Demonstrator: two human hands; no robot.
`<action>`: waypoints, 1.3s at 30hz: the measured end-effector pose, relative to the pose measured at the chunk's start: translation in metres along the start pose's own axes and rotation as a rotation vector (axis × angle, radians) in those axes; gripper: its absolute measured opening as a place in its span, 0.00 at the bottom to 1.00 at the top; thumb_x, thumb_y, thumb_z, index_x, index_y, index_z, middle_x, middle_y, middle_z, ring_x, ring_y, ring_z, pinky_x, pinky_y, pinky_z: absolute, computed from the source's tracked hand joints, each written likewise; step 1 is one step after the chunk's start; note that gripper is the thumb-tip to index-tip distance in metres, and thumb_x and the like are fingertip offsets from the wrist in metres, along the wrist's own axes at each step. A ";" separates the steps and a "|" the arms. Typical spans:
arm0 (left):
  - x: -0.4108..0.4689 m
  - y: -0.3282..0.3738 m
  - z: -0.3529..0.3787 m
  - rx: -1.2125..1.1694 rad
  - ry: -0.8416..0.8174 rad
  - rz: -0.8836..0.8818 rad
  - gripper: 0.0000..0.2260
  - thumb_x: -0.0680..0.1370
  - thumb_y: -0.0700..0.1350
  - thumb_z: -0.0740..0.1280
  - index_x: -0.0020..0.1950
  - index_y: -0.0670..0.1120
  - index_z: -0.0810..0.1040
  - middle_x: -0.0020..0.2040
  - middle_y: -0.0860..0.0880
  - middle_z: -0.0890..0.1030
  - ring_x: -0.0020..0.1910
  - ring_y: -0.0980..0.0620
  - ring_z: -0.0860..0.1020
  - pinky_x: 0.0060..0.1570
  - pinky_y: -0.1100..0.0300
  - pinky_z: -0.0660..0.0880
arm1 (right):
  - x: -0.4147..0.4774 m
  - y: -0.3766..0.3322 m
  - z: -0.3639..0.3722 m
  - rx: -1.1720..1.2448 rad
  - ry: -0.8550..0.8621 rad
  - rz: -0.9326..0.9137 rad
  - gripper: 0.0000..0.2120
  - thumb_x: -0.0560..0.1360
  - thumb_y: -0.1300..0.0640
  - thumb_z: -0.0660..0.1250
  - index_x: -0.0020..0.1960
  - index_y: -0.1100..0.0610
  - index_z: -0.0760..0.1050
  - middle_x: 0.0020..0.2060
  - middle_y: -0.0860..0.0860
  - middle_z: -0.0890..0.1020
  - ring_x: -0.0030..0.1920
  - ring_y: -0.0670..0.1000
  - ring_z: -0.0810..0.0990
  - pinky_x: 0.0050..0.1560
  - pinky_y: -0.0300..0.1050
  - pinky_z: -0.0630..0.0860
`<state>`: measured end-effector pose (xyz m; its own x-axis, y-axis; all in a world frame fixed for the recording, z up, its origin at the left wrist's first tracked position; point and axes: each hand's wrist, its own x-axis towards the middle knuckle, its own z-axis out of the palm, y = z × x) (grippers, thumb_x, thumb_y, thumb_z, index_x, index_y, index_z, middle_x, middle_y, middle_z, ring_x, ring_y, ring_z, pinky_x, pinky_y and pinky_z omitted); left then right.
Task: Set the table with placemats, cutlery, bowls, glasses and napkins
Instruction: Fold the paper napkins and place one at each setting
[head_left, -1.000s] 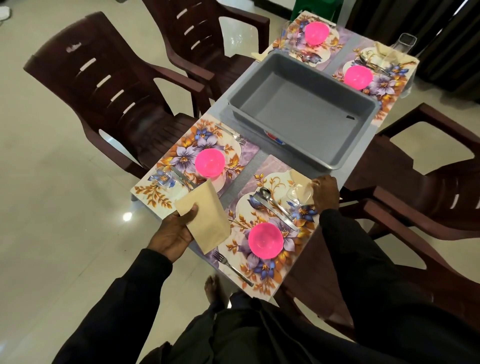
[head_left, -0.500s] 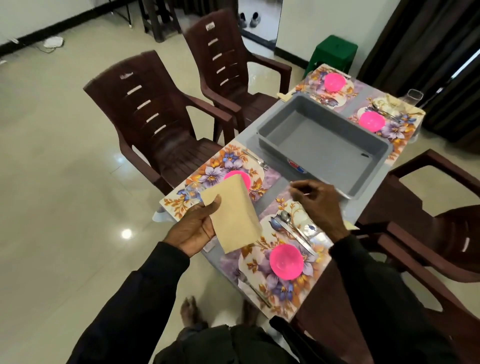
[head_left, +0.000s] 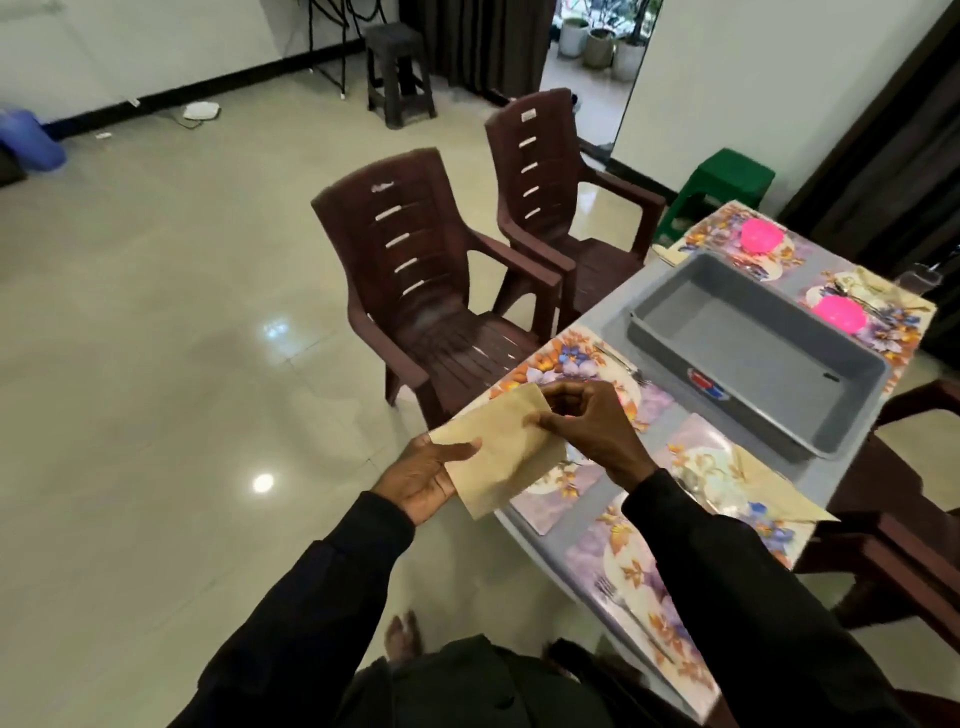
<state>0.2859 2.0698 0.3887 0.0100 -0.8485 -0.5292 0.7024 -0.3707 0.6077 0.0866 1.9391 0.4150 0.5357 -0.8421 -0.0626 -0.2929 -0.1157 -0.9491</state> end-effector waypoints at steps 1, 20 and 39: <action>0.000 0.003 -0.011 -0.011 0.000 -0.013 0.22 0.79 0.31 0.67 0.73 0.37 0.73 0.67 0.37 0.80 0.66 0.39 0.79 0.60 0.46 0.80 | 0.002 -0.007 0.012 -0.041 0.032 -0.035 0.10 0.71 0.63 0.78 0.53 0.61 0.84 0.44 0.49 0.86 0.44 0.40 0.84 0.47 0.32 0.77; 0.039 0.076 -0.092 -0.033 0.011 -0.020 0.22 0.82 0.42 0.68 0.75 0.41 0.72 0.70 0.38 0.78 0.67 0.38 0.78 0.60 0.41 0.79 | 0.072 -0.030 0.097 -0.006 -0.044 0.015 0.19 0.71 0.61 0.78 0.61 0.57 0.80 0.53 0.48 0.86 0.52 0.48 0.85 0.52 0.41 0.82; 0.143 0.186 -0.046 -0.041 0.025 -0.146 0.30 0.81 0.63 0.64 0.69 0.38 0.76 0.65 0.39 0.82 0.65 0.38 0.80 0.68 0.43 0.73 | 0.162 -0.010 0.070 -0.446 0.013 -0.394 0.15 0.73 0.56 0.66 0.57 0.56 0.84 0.66 0.51 0.79 0.68 0.49 0.75 0.70 0.48 0.72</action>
<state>0.4509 1.8970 0.3990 -0.0770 -0.7766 -0.6252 0.7258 -0.4736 0.4989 0.2315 1.8406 0.3925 0.6625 -0.6968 0.2748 -0.3801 -0.6289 -0.6782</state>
